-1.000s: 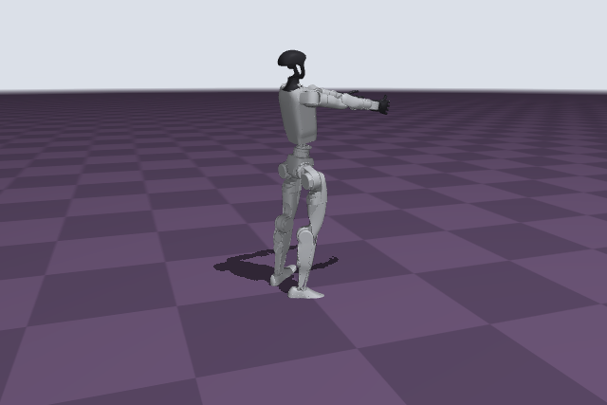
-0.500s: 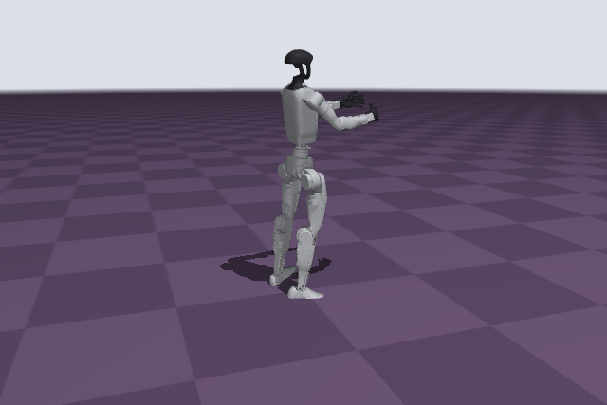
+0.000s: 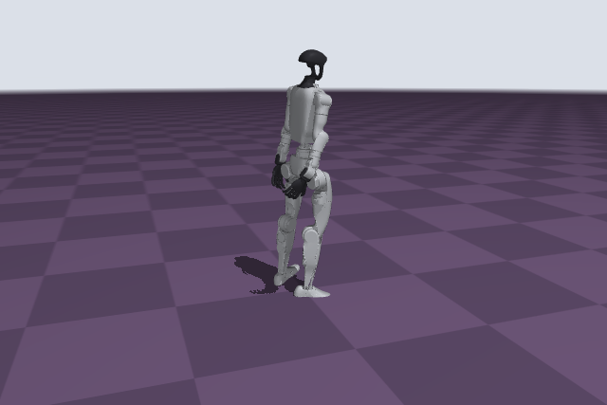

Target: In place motions

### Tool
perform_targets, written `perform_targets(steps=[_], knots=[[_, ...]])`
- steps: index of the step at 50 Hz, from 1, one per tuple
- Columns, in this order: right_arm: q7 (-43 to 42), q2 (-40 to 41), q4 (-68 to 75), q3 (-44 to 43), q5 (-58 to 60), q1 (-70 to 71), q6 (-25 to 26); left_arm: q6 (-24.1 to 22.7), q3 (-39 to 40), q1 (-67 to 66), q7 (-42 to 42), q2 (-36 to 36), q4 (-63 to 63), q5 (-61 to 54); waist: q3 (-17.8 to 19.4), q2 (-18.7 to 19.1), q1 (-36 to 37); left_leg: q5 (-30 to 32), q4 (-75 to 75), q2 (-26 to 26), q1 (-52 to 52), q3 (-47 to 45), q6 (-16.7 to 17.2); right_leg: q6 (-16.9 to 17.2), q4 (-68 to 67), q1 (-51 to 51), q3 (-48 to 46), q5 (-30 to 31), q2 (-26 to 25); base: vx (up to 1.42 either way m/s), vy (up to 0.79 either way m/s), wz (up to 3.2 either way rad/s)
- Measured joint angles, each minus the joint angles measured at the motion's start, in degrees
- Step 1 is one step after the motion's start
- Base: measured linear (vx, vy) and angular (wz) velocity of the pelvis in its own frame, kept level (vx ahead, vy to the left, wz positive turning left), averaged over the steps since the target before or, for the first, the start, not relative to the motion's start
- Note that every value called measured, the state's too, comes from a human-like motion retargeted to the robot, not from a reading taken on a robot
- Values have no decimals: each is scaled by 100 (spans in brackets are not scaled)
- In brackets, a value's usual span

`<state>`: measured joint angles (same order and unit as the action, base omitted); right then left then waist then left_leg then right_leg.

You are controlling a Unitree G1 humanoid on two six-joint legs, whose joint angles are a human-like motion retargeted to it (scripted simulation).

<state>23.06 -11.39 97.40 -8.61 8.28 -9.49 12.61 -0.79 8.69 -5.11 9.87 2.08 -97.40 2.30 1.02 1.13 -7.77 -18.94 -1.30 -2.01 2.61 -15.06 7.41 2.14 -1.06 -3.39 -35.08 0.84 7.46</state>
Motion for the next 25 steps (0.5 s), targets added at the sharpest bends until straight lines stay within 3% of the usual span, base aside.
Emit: perform_targets(steps=[5,12,15,19,22,25], knots=[[6,-197,0,81,-900,118,451,-244,255,33,-407,-58,54,-104,-68,88,216,-43,18,-75,1,-350,17,16,-23,122,364,-25,-66,-9,3,-7],[-300,-253,-378,528,93,1019,269,105,130,468,-244,244,368,-120,-131,71,173,-27,28,-96,2,-400,21,5,-39,183,438,11,-71,-1,0,-1],[110,-192,-1532,587,212,1228,148,180,103,622,-155,375,750,-79,-126,61,130,-27,29,-120,15,-437,23,2,-53,204,480,22,-86,0,0,0],[655,-106,-3519,644,-597,1512,-132,123,142,751,-131,454,1123,-134,-170,90,39,-35,38,-155,37,-483,22,-2,-66,227,530,36,-117,0,0,0],[499,-174,-5378,862,-945,1695,-294,70,162,819,-140,466,1216,-209,-259,108,1,-44,41,-167,27,-506,23,-2,-73,260,557,40,-128,0,0,0],[94,-471,-7251,1071,-484,1913,-396,70,141,874,-152,455,1140,-223,-406,101,5,-52,43,-158,-13,-508,24,0,-73,307,562,38,-120,0,0,0]])
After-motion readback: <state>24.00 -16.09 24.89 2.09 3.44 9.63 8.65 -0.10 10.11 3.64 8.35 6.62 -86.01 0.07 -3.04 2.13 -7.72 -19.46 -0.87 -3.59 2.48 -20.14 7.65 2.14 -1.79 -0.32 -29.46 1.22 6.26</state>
